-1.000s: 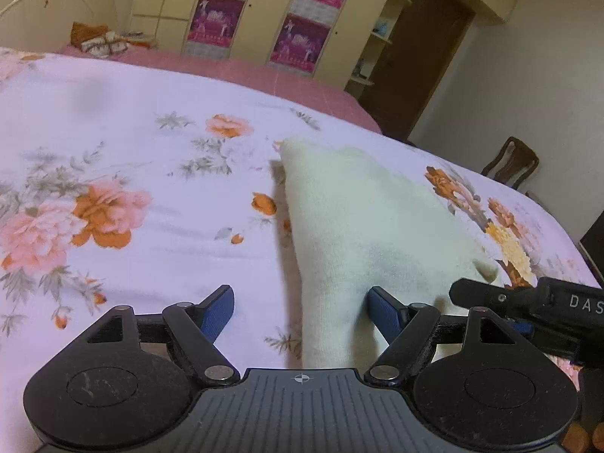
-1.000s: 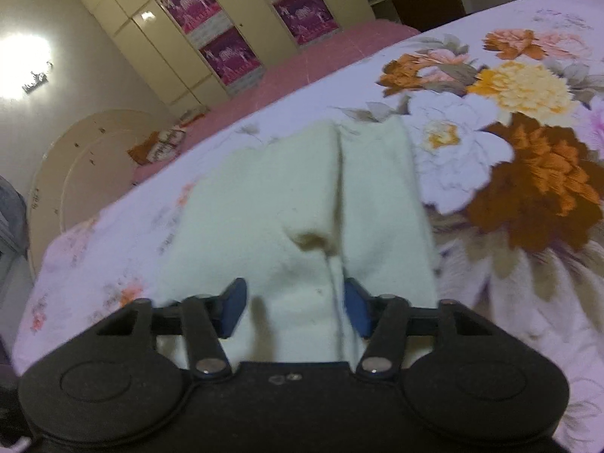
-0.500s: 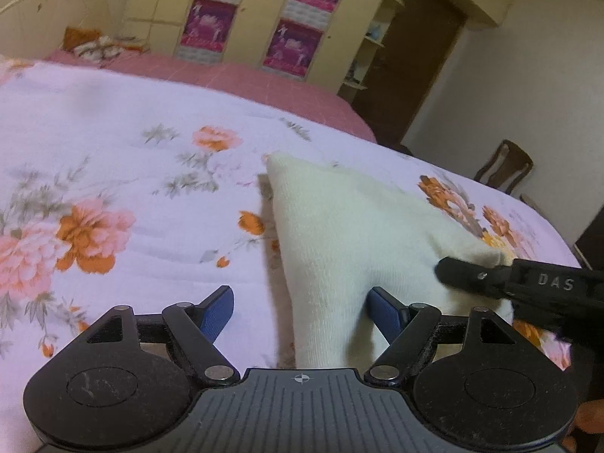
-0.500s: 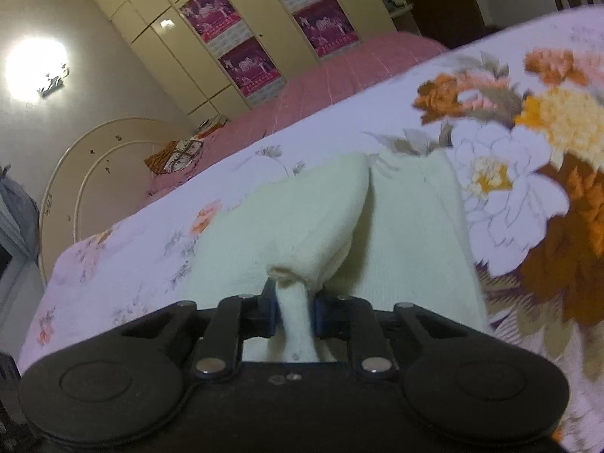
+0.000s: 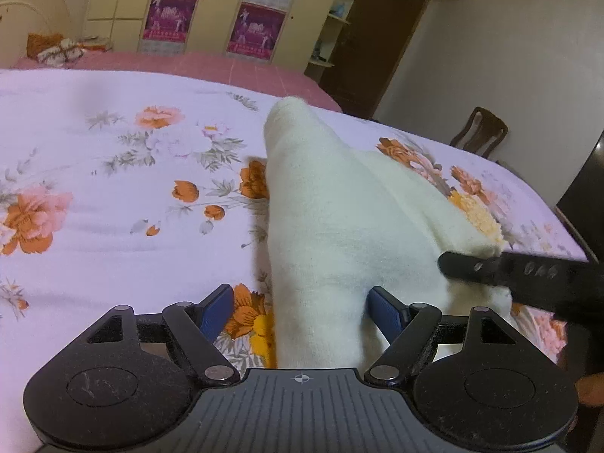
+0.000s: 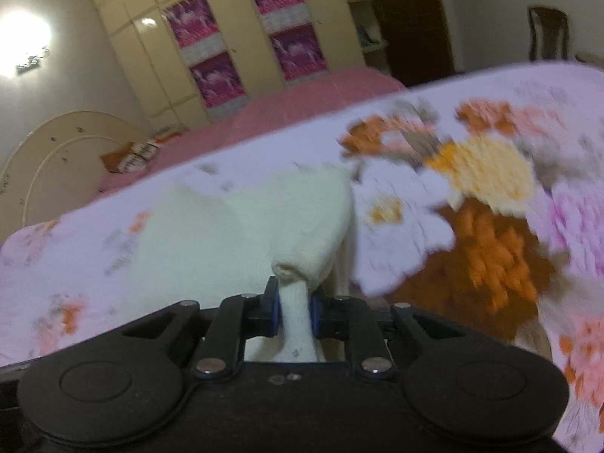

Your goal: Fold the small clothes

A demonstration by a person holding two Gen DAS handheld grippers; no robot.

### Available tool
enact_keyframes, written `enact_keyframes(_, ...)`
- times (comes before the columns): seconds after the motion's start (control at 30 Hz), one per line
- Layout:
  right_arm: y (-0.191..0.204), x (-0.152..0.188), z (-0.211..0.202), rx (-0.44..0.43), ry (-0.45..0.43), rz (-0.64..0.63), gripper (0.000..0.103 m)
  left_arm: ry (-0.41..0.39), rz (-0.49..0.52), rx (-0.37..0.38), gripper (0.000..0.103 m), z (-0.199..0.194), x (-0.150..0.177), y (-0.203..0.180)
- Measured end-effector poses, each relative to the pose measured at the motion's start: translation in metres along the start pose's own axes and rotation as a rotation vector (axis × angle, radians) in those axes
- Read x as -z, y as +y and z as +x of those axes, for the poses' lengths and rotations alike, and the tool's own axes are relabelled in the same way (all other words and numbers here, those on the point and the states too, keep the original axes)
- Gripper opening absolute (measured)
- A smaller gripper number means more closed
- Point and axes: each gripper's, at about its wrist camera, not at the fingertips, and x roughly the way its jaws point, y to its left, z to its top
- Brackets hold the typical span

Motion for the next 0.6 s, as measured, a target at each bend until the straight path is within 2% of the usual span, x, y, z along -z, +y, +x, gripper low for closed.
enact_keyframes(0.07, -0.001, -0.004, -0.008, -0.019, 0.006, 0.028, 0.027, 0.011, -0.016, 0.003, 0.078, -0.003, -0.003, 0.001)
enact_keyframes(0.1, -0.002, -0.006, -0.014, -0.026, 0.007, 0.035, 0.028, 0.016, -0.026, 0.004, 0.078, -0.004, -0.004, 0.002)
enact_keyframes(0.2, -0.004, -0.002, -0.034, -0.032, 0.026, 0.039, 0.028, 0.024, -0.034, 0.001, 0.078, -0.009, -0.004, 0.004)
enact_keyframes(0.33, -0.008, 0.022, -0.052, -0.027, 0.071, 0.056, 0.029, 0.03, -0.016, 0.0, 0.078, -0.013, 0.003, 0.004)
enact_keyframes(0.43, -0.011, 0.037, -0.062, -0.016, 0.088, 0.077, 0.028, 0.033, 0.002, 0.0, 0.078, -0.016, 0.008, 0.004)
enact_keyframes(0.6, -0.008, 0.053, -0.074, -0.008, 0.099, 0.092, 0.016, 0.042, 0.021, -0.008, 0.078, -0.019, 0.01, 0.002)
